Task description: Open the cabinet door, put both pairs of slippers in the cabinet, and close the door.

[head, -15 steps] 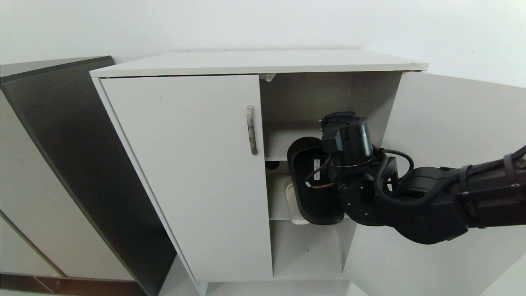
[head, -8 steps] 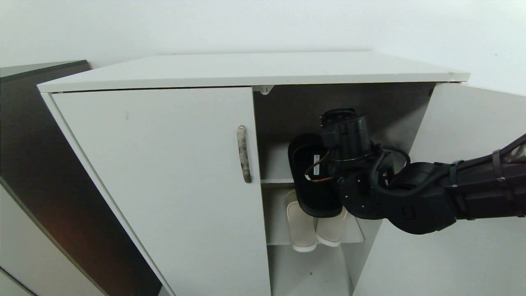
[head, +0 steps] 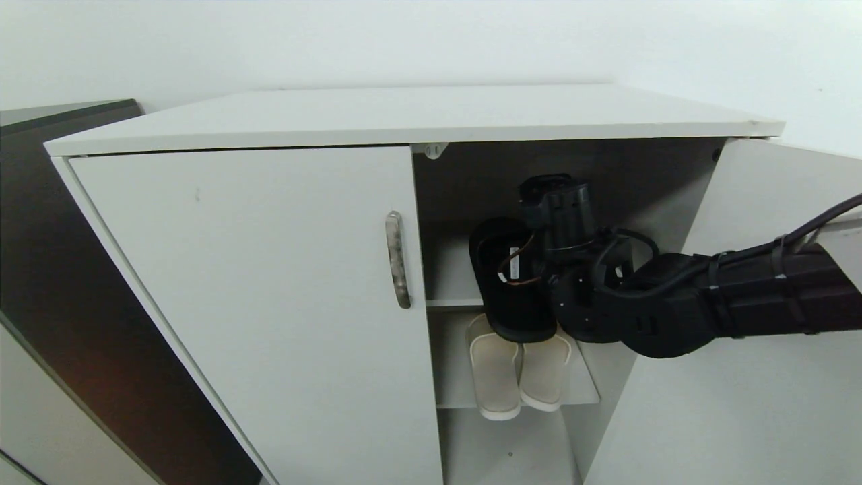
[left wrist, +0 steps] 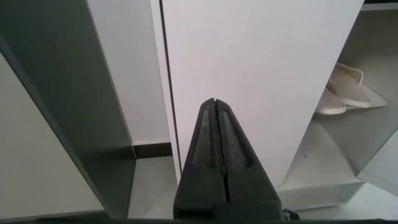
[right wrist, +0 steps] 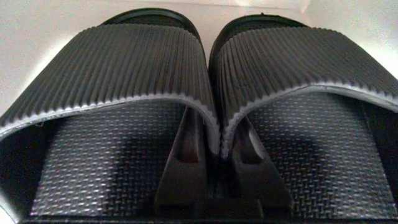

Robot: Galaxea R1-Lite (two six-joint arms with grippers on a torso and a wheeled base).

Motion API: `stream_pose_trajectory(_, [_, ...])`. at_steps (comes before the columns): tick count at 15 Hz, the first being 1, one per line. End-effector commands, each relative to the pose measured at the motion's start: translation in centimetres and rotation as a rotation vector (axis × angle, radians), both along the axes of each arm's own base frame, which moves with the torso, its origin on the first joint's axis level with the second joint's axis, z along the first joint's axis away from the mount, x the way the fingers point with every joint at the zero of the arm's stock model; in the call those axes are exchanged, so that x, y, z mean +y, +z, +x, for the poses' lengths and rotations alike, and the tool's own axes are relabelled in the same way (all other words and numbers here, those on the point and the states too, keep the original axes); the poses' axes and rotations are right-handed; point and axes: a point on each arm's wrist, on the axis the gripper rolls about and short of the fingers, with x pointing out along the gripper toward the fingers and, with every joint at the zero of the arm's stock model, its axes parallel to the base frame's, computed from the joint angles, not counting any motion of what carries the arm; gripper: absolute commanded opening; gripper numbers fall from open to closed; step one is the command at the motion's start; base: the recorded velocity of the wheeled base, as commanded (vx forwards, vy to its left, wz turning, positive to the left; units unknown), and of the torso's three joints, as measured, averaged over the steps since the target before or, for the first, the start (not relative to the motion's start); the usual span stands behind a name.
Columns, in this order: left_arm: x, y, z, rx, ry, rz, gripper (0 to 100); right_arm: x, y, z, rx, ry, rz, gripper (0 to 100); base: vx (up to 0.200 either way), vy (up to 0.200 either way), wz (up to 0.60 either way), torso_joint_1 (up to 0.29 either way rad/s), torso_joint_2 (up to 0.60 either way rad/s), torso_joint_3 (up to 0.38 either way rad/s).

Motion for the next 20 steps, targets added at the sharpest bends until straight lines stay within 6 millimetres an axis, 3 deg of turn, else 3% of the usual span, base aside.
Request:
stream_pose_trajectory(1, [0.0, 0.0, 0.0, 0.000, 0.000, 0.000, 0, 0.2, -0.3, 1.7, 0.012, -0.012, -0.009, 0, 0.000, 0.000, 0.00, 0.000, 0.00, 0.000])
stream_pose_trajectory(6, [0.0, 0.0, 0.0, 0.000, 0.000, -0.001, 0, 0.4, 1.4, 3.7, 0.039, -0.004, -0.017, 0, 0.000, 0.000, 0.00, 0.000, 0.00, 0.000])
stream_pose_trajectory(20, [0.0, 0.0, 0.0, 0.000, 0.000, -0.003, 0, 0.9, 0.4, 5.5, 0.041, -0.009, -0.013, 0, 0.000, 0.000, 0.00, 0.000, 0.00, 0.000])
